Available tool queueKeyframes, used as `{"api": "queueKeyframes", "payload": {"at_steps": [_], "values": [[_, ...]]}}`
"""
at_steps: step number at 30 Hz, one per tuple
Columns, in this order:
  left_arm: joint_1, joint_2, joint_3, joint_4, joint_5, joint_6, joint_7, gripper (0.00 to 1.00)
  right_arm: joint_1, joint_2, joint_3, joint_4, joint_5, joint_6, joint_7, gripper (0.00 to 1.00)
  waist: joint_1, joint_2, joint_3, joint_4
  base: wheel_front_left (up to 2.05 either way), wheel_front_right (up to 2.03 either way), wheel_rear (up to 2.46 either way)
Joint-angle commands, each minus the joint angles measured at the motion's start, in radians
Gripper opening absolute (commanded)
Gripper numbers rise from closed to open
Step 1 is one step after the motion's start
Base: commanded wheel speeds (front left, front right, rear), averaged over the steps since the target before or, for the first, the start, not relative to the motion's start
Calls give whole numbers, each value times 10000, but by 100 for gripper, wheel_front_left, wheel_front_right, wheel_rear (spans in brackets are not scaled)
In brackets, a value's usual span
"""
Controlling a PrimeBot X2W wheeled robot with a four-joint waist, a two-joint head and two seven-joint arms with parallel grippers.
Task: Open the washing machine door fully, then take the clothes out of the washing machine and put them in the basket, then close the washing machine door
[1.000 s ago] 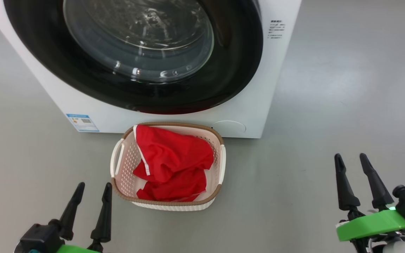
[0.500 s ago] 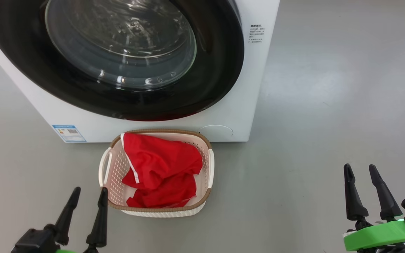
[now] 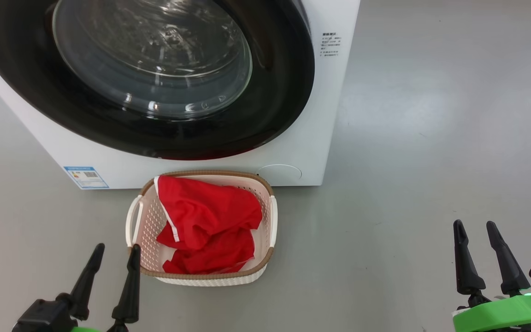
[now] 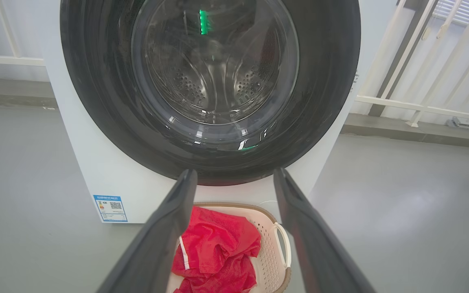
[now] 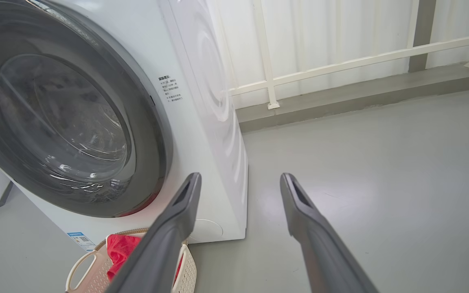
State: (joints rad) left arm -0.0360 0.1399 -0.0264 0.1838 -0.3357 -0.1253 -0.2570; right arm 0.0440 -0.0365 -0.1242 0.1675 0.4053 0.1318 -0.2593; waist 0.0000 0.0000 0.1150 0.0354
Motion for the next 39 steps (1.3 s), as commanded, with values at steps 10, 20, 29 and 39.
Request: {"api": "queueKeyframes", "payload": {"at_steps": [10,20,29,39], "values": [[-52,161,406,-326,-98,-54,-48,100,-79,-137,140,-253,65,-11,-25,100,0,0,30,17,0,0,0],[-14,171,482,-372,-45,-54,-48,100,-94,-137,157,-238,111,-11,-25,100,0,0,45,0,0,0,0],[11,-162,-59,327,-36,13,19,0,-9,155,78,473,108,0,19,0,0,0,41,-12,0,0,0],[56,-426,-95,798,-641,18,167,0,-47,240,115,999,678,-1,195,0,18,0,-30,-28,0,0,0]]}}
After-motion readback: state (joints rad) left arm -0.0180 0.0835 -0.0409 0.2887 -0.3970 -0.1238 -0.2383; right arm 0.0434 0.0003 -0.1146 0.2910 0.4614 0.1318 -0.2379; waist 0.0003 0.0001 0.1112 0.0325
